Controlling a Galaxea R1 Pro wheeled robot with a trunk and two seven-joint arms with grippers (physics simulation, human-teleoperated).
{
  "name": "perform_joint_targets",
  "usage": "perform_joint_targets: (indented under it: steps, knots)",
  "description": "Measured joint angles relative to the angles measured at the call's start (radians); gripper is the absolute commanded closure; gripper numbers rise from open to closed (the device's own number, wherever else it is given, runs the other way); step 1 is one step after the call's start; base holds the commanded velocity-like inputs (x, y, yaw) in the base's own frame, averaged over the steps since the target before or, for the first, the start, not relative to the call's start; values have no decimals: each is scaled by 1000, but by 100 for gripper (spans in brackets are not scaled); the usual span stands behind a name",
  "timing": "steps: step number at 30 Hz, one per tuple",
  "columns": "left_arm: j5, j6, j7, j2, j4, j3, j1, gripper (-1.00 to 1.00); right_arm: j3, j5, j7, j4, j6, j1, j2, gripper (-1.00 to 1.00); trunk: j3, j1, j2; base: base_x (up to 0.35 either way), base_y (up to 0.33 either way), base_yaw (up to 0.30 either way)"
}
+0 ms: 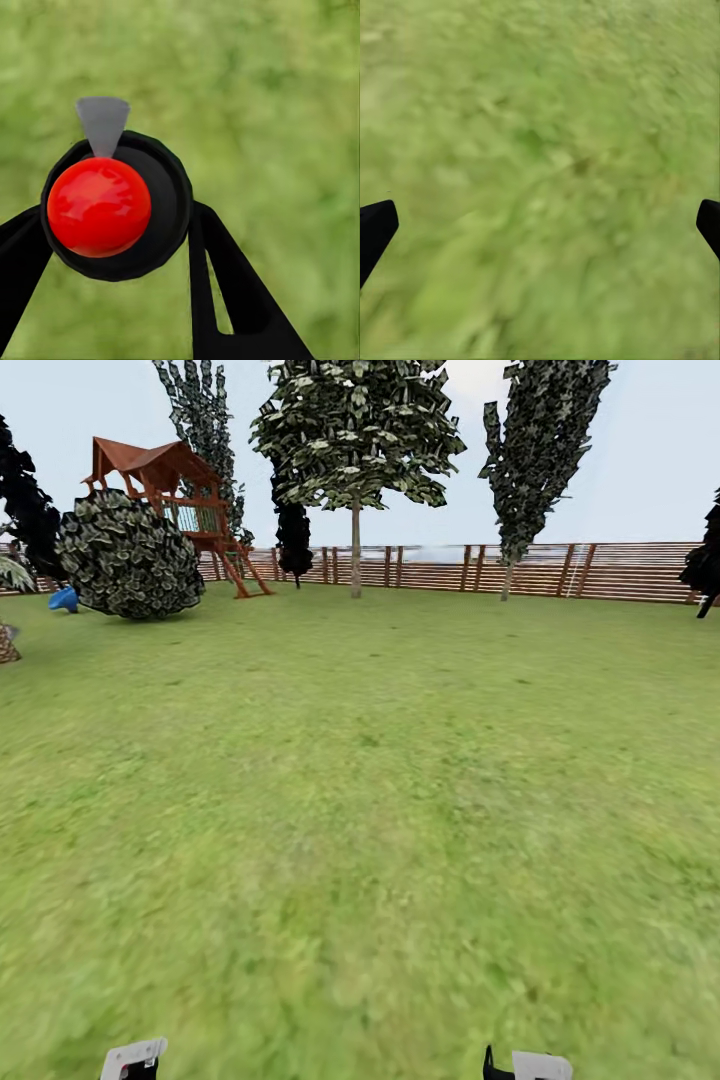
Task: In the garden, pick up the pesticide atomizer on the floor and spray pesticide onto both trees until each tree trunk is fully covered.
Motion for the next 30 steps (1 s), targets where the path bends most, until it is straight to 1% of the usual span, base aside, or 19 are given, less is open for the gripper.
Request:
perform_joint_targets:
  steps: [30]
  knots:
    - [0, 0, 0, -1, 0, 0, 0, 100, 0, 0, 0, 0, 0, 1, 0, -100, 0, 0, 0, 338, 0, 0]
